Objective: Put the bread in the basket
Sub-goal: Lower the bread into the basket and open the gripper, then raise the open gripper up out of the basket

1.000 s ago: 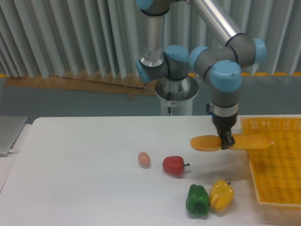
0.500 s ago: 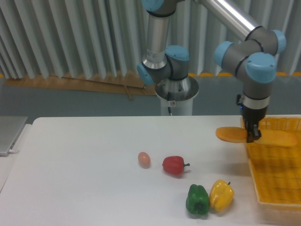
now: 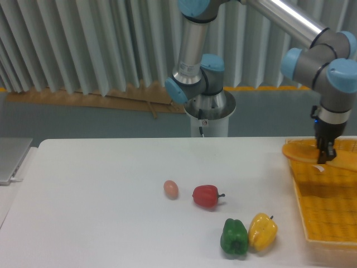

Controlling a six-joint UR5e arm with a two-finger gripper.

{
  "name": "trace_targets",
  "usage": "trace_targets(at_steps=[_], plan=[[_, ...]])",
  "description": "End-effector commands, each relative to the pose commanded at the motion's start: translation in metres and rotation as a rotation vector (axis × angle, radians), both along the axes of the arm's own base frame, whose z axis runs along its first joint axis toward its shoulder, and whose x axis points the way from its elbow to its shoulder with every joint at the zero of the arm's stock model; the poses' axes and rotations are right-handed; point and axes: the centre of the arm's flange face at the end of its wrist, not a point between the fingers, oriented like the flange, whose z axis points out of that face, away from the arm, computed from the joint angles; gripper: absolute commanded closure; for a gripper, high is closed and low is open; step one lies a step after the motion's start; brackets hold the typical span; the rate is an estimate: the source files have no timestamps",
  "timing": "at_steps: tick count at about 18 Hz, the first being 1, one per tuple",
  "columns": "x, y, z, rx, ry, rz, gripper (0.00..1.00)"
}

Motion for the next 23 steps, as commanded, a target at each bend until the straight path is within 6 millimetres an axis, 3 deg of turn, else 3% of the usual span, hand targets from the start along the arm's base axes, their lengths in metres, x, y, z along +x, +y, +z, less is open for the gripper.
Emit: trace_targets(at_steps=[4,10,12,16,23], plan=[[-0.016,-0.017,-0.008,0.000,0.010,-0.018,0.62],[-0.014,-0.005,-0.014,0.002,0.012,0.009,0.62],[-0.007,0.014,-0.013,0.001,0.017,0.018,0.62],[0.004,0.033,-0.013,0.003,0.018,0.035,0.62],[0.003,0.029,-0.016,0.003,0.014,0.030,0.62]])
